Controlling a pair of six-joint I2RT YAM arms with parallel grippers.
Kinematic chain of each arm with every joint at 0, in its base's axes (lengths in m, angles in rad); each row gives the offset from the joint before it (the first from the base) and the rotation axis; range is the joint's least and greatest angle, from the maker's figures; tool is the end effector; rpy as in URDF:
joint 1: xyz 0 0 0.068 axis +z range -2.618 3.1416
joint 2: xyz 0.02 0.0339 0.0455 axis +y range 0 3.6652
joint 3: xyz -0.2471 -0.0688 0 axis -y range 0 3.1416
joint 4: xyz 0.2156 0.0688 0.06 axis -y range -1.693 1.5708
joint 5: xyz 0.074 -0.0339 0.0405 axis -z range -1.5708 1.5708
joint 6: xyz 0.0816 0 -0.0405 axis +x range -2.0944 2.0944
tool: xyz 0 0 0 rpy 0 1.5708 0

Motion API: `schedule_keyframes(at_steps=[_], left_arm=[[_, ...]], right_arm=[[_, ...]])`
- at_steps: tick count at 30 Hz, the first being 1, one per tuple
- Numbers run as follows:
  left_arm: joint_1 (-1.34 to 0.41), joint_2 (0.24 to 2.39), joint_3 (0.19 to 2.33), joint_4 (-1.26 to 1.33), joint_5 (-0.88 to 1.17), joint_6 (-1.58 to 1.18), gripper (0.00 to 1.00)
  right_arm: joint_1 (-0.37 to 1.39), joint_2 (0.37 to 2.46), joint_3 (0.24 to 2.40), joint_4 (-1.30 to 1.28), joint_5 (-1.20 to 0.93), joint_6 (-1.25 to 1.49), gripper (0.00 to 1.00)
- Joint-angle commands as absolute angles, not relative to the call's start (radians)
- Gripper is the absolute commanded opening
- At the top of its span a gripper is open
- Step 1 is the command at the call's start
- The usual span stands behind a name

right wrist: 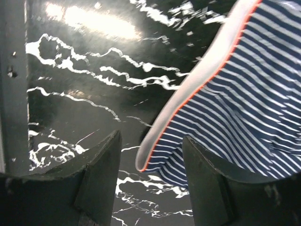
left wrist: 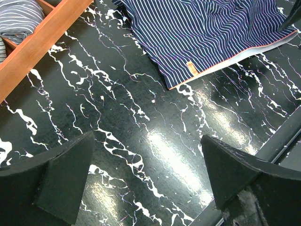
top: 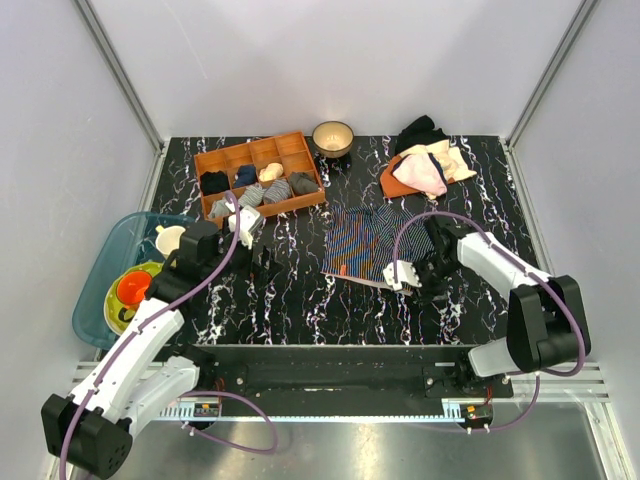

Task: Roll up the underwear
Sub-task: Flatten out the underwear at the center of the board.

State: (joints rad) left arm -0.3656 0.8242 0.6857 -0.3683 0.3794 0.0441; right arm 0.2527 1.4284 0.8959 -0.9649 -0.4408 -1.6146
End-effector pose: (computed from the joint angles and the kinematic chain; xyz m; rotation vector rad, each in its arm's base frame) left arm 0.1806 -0.1015 0.2518 0.6526 1.9867 -0.5896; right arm 0.1965 0.0867 0.1529 -2.2464 1.6342 0.4193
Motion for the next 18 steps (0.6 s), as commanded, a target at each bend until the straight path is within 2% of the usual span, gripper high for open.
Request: schedule_keyframes(at_steps=[1, 6, 9, 14, 18], left_arm=[[-0.364, 0.818, 0.726, -0.336, 0.400, 0.054, 0.99], [-0.364, 0.819, 0.727, -0.336, 0.403, 0.054, 0.99], [-0.364, 0.818, 0.727, -0.337, 0.403, 0.054, 0.99], [-0.364, 0.816, 0.727, -0.337, 0.410, 0.054, 0.99], [-0.364, 0.816, 0.729, -0.337, 0.417, 0.052, 0.99]], right_arm=[[0.255, 1.434, 0.848, -0.990, -0.353, -1.740, 0.62], [0.255, 1.462, 0.821, -0.919, -0.305, -1.703, 0.59], [0.253, 1.476, 0.798, -0.874, -0.273, -1.664, 0.53], [0.258, 1.480, 0.788, -0.870, -0.279, -1.605, 0.32], [0.282, 1.470, 0.775, -0.880, -0.322, -1.563, 0.20]])
